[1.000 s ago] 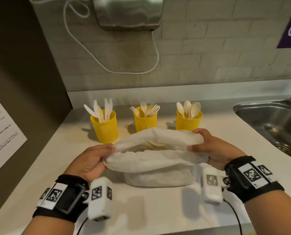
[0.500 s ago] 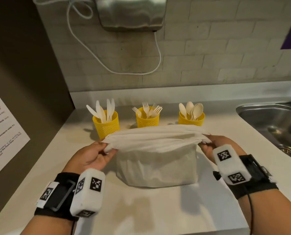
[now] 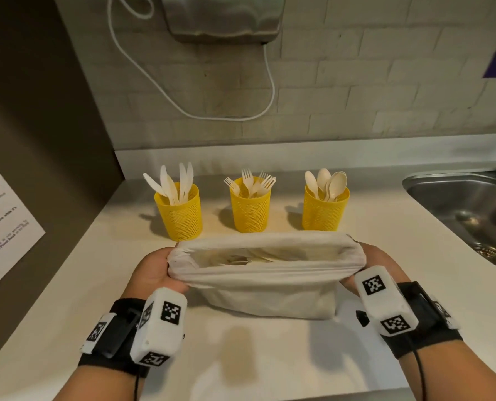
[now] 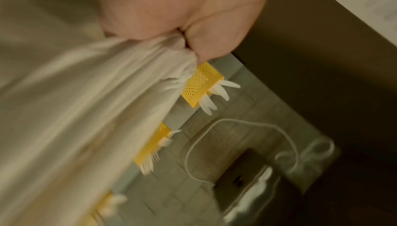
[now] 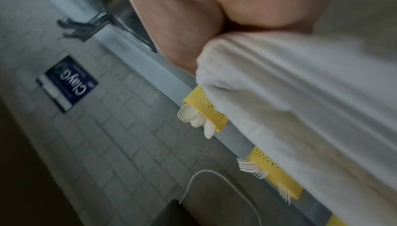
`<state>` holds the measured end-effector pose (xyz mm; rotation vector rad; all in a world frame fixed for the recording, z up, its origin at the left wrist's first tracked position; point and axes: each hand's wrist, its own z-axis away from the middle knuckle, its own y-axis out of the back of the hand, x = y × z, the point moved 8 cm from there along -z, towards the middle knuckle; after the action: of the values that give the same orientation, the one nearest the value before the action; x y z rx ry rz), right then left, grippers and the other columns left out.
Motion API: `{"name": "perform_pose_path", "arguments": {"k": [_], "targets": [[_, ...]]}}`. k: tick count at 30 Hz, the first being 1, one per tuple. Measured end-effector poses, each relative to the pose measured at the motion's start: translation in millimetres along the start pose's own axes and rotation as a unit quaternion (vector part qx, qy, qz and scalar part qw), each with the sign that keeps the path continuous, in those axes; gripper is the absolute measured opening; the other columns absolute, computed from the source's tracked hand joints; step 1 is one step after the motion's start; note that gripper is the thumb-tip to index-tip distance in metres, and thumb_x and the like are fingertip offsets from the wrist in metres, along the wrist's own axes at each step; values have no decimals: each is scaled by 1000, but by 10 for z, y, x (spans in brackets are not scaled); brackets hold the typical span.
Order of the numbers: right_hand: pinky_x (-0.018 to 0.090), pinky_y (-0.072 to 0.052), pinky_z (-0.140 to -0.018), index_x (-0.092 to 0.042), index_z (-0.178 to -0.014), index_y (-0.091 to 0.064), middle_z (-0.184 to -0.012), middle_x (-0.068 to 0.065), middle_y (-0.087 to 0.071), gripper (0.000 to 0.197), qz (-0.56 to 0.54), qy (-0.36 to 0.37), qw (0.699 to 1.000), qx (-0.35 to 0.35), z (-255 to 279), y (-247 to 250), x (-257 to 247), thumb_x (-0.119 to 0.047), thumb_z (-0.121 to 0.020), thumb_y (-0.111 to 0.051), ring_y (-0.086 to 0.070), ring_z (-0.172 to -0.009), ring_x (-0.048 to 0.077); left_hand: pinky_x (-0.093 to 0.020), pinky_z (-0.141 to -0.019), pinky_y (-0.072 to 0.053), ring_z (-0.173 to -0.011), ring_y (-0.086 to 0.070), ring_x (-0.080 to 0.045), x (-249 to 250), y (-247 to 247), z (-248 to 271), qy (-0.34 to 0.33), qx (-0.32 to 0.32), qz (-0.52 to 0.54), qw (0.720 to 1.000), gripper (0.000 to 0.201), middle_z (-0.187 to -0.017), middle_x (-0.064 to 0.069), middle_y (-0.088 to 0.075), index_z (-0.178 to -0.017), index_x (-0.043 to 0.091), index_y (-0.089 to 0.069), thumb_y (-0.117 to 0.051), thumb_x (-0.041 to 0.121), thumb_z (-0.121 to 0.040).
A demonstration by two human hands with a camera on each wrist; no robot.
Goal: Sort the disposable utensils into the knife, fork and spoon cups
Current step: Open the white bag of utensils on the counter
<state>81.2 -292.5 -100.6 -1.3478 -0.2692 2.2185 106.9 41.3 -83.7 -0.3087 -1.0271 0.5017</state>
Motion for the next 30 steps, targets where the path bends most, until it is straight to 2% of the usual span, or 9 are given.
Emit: {"name": "perform_pose_path", "arguments": {"k": [4, 7, 9, 11, 13, 20, 23, 26, 30], "targets": [[33, -55, -45, 1, -84, -68, -65, 20, -71, 54, -7, -30, 998, -62, 315, -276, -90, -46, -92, -41, -68, -50, 28, -42, -77, -54, -87, -66, -32, 12, -76, 49, 1, -61, -92, 994, 24, -97, -19, -70, -104, 3, -66, -56, 17, -86], [34, -55, -50, 3, -116, -53, -86, 24, -70, 26, 72, 23, 995, -59, 343, -358, -229, -8, -92, -47, -70, -65, 32, -36, -77, -47, -88, -62, -31, 163, 38, -22, -100, 7, -296, 950, 15, -101, -20, -66, -102, 3, -62, -58, 5, -87], [45, -55, -71, -4, -128, -43, -114, 25, -60, 48, 210, 56, 976, 16, 250, -231, -277, 11, -82, -45, -63, -93, 39, -34, -80, -44, -92, -60, -31, 342, 59, -34, -188, 62, -489, 850, 17, -100, -20, -64, -98, 1, -67, -57, 11, -88], [42, -54, -75, -4, -119, -51, -99, 18, -63, 41, 385, 98, 915, 75, 284, -242, -387, 6, -80, -43, -62, -87, 33, -34, -84, -42, -98, -57, -33, 487, -22, 43, -252, 105, -646, 712, 24, -103, -17, -60, -104, 5, -69, -52, 16, -92], [35, -53, -68, -8, -104, -61, -79, 8, -62, 29, 512, 131, 842, 113, 307, -255, -495, 0, -83, -43, -60, -72, 24, -37, -84, -42, -103, -56, -35, 540, -118, 160, -274, 117, -682, 668, 28, -108, -15, -61, -119, 13, -58, -48, 16, -94], [40, -52, -63, -22, -92, -54, -90, 16, -61, 36, 239, 115, 963, 51, 276, -250, -340, 11, -87, -43, -60, -75, 32, -31, -69, -40, -88, -58, -31, 470, -240, 233, -299, 82, -651, 693, 27, -95, -12, -61, -80, 22, -57, -45, -1, -87], [29, -48, -44, -13, -67, -40, -73, 14, -51, 35, 106, 31, 993, 38, 234, -245, -186, 11, -91, -35, -53, -56, 28, -37, -78, -50, -93, -62, -31, 318, -131, 89, -214, 73, -537, 813, 27, -106, -10, -60, -109, 13, -59, -64, 7, -83], [34, -45, -69, -16, -67, -45, -71, 11, -51, 32, 174, 21, 983, 60, 125, -127, -145, -2, -95, -40, -50, -62, 23, -38, -76, -51, -87, -61, -28, 64, -139, -21, -88, -4, -259, 962, 37, -106, -17, -61, -110, 2, -58, -45, -17, -82], [27, -41, -76, -20, -77, -54, -59, 2, -56, 29, 258, 29, 959, 113, 199, -95, -158, -25, -100, -37, -54, -75, 23, -42, -98, -42, -98, -60, -30, -29, -52, -78, -1, -21, -76, 997, 44, -92, -19, -71, -85, -2, -73, -38, -12, -59]]}}
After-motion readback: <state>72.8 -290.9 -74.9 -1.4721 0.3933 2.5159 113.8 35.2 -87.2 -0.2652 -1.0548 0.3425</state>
